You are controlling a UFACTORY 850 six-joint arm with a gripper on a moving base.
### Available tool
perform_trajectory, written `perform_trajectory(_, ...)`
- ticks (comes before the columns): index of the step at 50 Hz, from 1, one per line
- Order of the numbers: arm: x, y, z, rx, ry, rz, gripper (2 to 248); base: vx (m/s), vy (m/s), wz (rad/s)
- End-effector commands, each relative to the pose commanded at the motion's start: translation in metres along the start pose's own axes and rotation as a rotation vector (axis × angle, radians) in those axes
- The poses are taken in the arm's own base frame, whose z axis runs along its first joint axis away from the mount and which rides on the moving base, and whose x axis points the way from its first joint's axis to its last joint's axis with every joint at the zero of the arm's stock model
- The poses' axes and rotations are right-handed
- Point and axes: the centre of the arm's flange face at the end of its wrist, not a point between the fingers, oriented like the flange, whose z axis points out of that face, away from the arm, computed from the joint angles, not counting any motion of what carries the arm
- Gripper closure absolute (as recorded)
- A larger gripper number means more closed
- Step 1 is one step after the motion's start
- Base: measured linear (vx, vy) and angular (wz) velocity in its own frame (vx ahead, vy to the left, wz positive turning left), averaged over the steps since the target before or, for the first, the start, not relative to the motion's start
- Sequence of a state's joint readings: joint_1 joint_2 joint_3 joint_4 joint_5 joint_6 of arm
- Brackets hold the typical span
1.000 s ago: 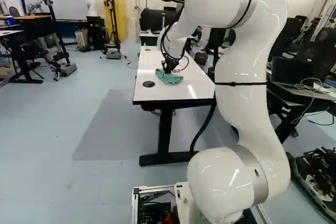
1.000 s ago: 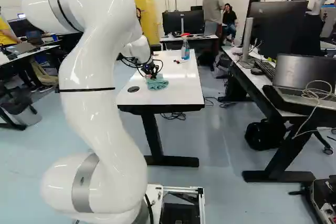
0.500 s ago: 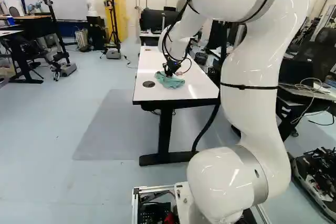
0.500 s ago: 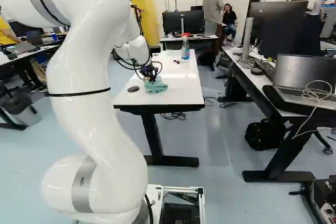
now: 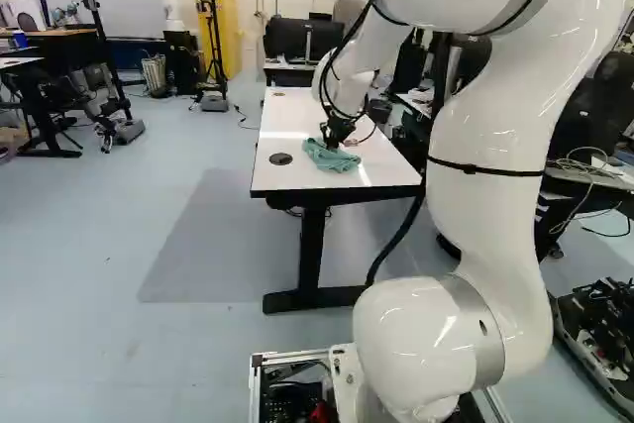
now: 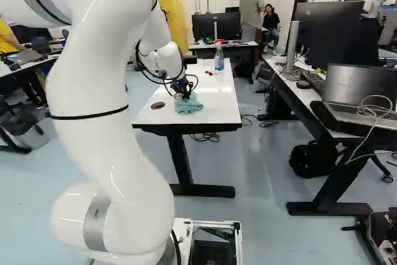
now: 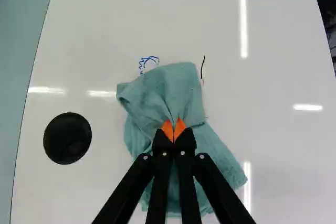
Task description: Clean the table with the green towel
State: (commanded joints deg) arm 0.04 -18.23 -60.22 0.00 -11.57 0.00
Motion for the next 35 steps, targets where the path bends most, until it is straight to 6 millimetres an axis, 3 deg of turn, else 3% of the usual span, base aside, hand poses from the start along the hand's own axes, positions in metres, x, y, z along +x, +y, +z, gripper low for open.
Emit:
perform_trajectory(21, 0.006, 0.038, 0.004, -0.034, 0.004, 0.057, 228, 0.0, 0.0, 0.0)
perform_trajectory(35, 0.021, 0.056, 0.014, -0.048, 0.016, 0.081, 228, 0.0, 0.0, 0.0)
